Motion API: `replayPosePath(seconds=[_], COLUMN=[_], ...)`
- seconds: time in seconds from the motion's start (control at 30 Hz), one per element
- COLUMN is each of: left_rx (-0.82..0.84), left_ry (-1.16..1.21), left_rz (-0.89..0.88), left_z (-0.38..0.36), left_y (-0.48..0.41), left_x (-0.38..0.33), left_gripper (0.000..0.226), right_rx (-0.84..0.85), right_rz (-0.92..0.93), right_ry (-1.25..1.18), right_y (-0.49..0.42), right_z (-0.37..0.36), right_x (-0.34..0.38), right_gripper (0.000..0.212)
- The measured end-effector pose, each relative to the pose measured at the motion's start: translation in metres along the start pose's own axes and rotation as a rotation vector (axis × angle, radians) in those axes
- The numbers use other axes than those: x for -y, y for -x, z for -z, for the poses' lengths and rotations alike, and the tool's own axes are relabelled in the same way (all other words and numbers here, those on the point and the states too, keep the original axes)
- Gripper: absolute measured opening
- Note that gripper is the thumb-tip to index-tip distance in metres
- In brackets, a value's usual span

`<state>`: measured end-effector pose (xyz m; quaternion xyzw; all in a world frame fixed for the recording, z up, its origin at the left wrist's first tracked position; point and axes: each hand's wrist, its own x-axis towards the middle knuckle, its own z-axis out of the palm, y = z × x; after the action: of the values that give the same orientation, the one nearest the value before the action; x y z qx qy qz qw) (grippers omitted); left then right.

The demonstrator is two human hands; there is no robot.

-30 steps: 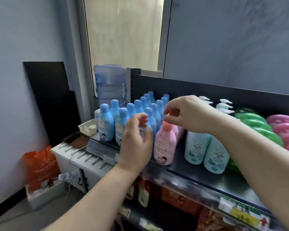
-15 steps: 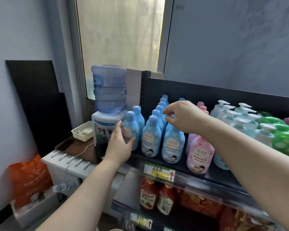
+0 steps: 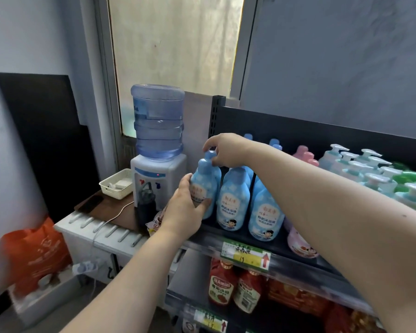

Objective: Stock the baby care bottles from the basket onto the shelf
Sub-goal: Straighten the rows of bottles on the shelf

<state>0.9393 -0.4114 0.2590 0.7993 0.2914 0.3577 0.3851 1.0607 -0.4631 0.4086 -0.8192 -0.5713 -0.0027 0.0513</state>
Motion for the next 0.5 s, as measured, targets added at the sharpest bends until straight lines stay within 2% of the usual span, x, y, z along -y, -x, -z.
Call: replayPosePath(seconds=[0.1,0.5], left_rx=[0.004,0.077], left_ry=[-0.013,0.019], left_rz=[-0.001,0.05], left_z=[0.001,-0.008], left_y=[-0.005,-0.024], left_x=[0.0,-0.008], left_gripper=[0.075,0.074], right_rx=[-0.018,-0.044], right_rz=[0.022,-0.037], right_ry=[0.035,0.099], right_y=[-0.01,-0.025], right_z=[0.003,0.003], right_x=[-0.002,-0.022], right_gripper=[0.031,0.034])
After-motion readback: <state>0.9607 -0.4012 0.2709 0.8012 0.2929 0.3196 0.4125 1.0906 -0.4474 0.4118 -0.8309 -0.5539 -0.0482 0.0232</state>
